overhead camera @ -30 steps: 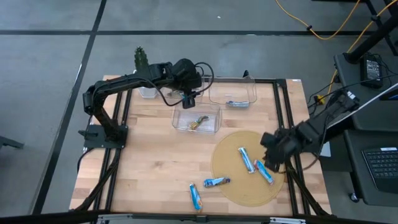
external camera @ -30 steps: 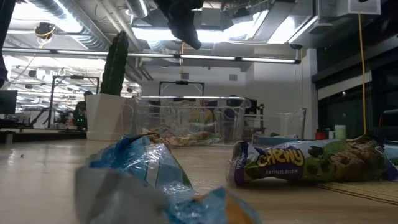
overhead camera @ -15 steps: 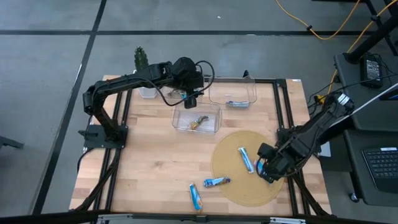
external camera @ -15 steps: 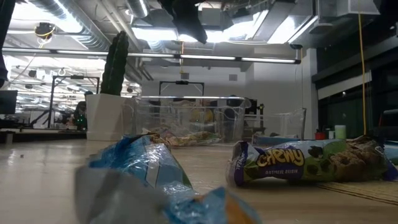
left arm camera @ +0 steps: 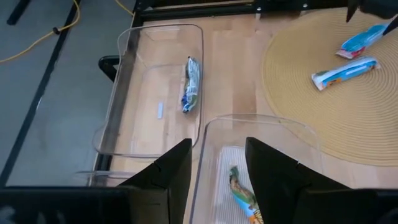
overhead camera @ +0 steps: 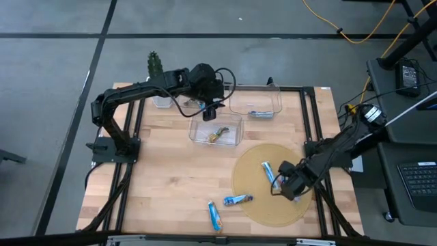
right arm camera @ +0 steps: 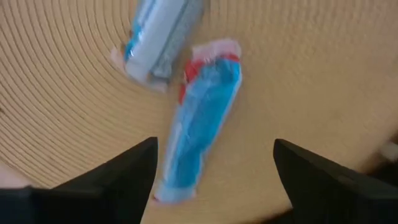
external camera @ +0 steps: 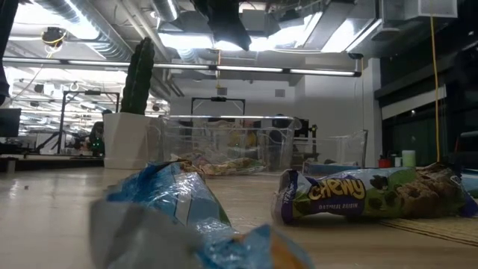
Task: Pick and place Granola Bars by type
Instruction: Put the red granola bar into the top left transparent bin
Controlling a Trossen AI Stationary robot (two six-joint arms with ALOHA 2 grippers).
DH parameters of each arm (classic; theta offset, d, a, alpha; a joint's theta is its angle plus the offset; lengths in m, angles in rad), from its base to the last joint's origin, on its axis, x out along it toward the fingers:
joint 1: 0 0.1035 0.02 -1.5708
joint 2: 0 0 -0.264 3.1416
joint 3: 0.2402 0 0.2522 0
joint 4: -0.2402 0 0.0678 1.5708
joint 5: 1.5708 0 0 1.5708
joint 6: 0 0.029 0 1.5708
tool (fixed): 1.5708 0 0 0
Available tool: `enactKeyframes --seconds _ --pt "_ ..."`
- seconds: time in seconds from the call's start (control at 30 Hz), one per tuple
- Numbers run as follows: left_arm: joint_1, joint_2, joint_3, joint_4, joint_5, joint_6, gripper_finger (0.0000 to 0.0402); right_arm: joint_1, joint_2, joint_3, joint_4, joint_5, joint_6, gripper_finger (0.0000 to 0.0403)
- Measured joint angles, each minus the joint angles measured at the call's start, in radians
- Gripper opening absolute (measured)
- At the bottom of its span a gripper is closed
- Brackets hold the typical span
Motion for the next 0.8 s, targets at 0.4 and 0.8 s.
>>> enactKeyframes --seconds 0.4,0.8 --pt "-0.002 0.0 0.0 0.001 0.0 -0.031 0.0143 -0.054 0.001 -0.112 0.137 0.008 -0.031 0.032" --pt "-0.002 0.0 0.0 0.003 -0.002 -0.043 0.0143 -0.054 0.001 -0.143 0.2 0.0 -0.037 0.022"
